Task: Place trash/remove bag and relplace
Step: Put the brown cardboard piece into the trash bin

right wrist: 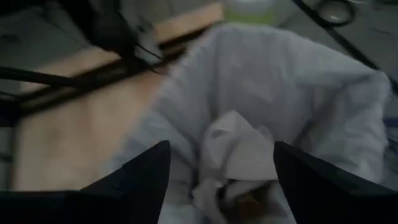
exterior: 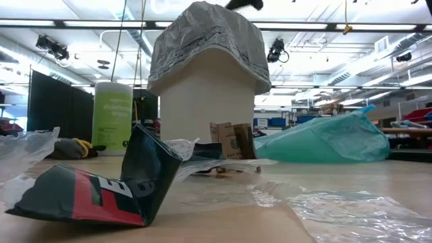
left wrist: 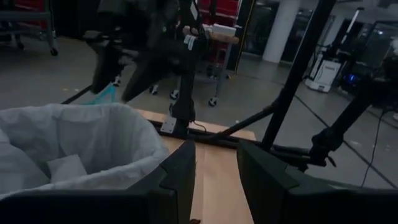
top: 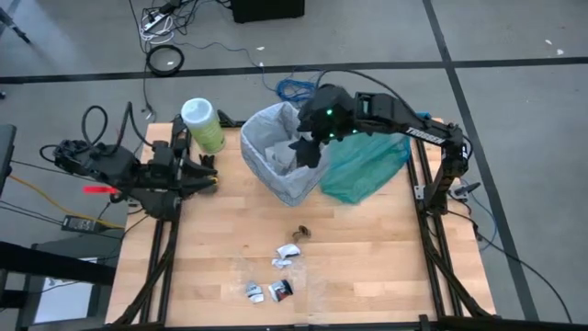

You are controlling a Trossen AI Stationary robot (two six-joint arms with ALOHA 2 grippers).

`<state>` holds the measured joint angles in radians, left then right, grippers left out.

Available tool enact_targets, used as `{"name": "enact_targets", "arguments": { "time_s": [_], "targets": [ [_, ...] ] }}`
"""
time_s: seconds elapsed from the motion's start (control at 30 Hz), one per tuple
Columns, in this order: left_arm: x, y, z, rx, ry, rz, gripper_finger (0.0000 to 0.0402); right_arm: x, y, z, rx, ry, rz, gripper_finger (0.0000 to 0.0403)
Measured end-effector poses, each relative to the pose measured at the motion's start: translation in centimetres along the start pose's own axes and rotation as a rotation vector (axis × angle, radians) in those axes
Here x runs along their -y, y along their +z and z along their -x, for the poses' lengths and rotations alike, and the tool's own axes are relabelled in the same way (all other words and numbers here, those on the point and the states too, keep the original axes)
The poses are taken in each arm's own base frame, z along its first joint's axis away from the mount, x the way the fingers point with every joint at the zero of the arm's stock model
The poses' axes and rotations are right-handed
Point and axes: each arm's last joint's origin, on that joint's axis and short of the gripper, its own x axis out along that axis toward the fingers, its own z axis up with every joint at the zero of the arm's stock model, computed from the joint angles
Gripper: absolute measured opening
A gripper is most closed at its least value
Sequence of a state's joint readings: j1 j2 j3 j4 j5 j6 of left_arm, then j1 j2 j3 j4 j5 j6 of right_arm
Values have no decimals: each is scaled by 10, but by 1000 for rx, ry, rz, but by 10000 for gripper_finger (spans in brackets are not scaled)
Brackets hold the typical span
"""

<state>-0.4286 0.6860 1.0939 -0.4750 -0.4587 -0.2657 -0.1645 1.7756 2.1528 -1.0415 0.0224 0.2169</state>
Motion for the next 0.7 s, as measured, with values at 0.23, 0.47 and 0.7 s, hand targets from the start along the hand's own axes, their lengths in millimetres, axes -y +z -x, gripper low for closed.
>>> {"name": "enact_targets", "arguments": {
  "time_s": [0.23,0.47,0.7],
  "targets": [
    [-6,3,14,30,-8,16,126,-50,-10,17,-80,272,-29,230],
    [-8,1,17,10,-4,12,126,-117,-83,-8,-355,192,115,212],
    [-9,-2,17,-23,3,-3,126,-146,-154,-49,-434,98,143,210]
  ]
}}
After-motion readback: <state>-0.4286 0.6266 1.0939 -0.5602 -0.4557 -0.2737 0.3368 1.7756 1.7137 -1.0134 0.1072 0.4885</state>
